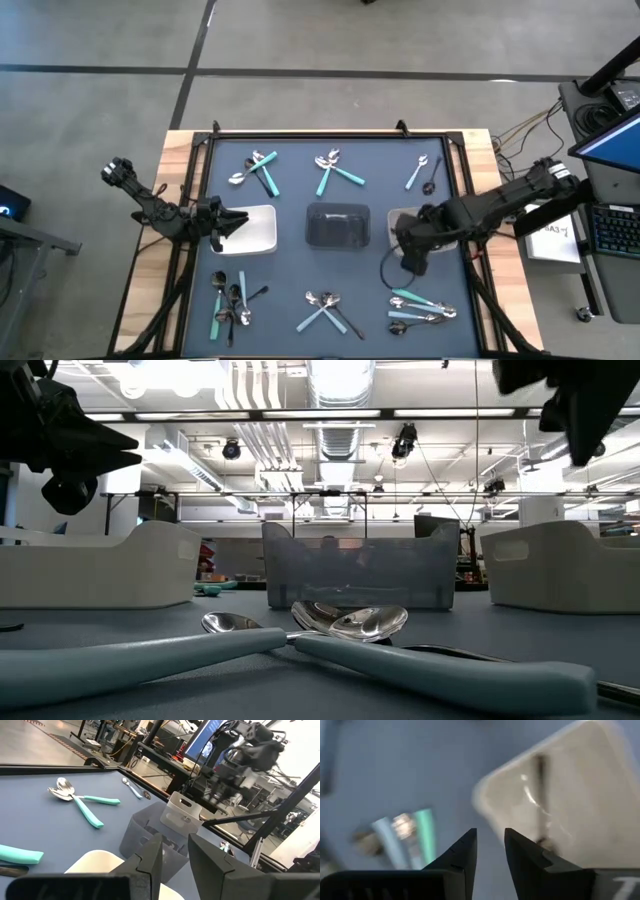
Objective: Sort silverware by color (type)
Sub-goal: Put the green spoon into the transparent black bin
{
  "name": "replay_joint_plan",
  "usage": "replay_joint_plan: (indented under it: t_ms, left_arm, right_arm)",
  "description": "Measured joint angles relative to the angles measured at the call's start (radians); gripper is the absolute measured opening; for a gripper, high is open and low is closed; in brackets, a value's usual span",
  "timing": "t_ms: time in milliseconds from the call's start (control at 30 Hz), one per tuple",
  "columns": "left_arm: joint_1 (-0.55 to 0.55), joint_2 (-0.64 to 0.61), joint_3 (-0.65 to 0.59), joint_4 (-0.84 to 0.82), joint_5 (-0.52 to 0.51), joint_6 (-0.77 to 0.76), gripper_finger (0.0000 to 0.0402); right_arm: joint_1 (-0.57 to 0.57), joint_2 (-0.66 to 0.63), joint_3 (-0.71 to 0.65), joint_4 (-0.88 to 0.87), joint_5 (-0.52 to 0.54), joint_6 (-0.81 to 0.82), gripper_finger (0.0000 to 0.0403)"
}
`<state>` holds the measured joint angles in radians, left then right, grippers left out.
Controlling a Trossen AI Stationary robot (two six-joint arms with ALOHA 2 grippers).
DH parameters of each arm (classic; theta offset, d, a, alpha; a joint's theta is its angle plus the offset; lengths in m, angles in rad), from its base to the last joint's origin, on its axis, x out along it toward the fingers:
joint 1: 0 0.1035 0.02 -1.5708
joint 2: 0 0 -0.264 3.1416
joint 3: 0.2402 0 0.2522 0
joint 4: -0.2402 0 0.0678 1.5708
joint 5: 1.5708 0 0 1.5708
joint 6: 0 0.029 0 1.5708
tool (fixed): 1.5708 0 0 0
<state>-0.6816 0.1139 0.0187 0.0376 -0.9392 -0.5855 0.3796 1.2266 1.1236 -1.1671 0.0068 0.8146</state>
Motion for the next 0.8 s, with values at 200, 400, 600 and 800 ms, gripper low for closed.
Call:
replay_joint_plan:
  t_ms: [200, 400, 600, 800]
  left_arm:
    - [0.000, 0.000, 0.000, 0.000, 0.000, 0.000, 0.0076]
    - [0.000, 0.000, 0.000, 0.000, 0.000, 0.000, 0.0076]
    - [0.000, 0.000, 0.000, 0.000, 0.000, 0.000, 0.0076]
    - [0.000, 0.000, 0.000, 0.000, 0.000, 0.000, 0.0076]
  right_arm:
    - [0.144, 0.010, -0.026, 0.140, -0.044, 0.075, 0.0077]
    - [0.243, 0.086, -0.042, 0.240, -0.031, 0.150, 0.0087]
    - [0.308, 0.233, -0.042, 0.338, -0.014, 0.138, 0.0113]
    - [0.323, 0.377, -0.037, 0.324, -0.009, 0.128, 0.0122]
